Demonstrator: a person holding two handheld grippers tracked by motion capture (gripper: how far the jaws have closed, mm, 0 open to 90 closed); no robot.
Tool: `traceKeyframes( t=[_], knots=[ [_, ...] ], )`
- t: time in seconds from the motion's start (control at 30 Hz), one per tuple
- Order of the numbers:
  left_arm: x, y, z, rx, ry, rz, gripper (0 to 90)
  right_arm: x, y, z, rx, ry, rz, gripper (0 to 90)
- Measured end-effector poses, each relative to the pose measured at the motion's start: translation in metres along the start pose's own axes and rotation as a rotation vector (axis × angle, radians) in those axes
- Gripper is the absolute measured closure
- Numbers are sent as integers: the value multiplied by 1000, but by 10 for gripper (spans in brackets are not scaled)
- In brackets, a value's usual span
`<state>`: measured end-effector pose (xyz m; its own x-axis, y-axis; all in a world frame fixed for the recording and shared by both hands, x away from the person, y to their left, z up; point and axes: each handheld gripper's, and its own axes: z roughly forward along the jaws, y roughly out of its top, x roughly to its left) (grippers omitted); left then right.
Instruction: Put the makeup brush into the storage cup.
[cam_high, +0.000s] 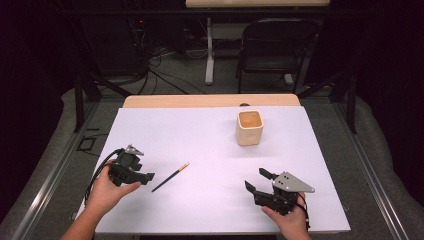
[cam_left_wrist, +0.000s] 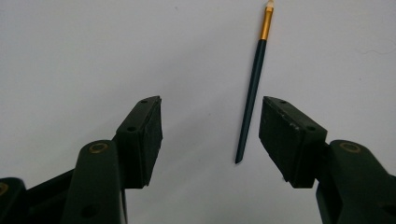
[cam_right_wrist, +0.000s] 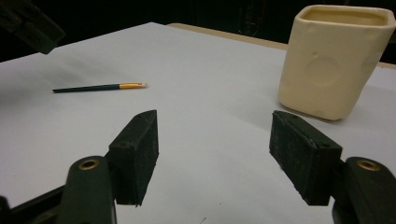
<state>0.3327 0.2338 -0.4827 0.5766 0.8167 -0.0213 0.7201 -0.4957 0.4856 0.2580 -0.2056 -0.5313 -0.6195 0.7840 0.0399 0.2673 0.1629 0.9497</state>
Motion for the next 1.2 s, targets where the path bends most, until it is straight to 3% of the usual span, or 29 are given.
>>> traceKeyframes(
  t=[0.97, 1.2],
  knots=[
    [-12, 23, 15, 126, 0, 75, 422, 1, 0, 1, 6, 7, -2, 324],
    [-14, 27, 21, 150, -6, 66, 434, 1, -1, 1, 12, 9, 3, 324]
  ],
)
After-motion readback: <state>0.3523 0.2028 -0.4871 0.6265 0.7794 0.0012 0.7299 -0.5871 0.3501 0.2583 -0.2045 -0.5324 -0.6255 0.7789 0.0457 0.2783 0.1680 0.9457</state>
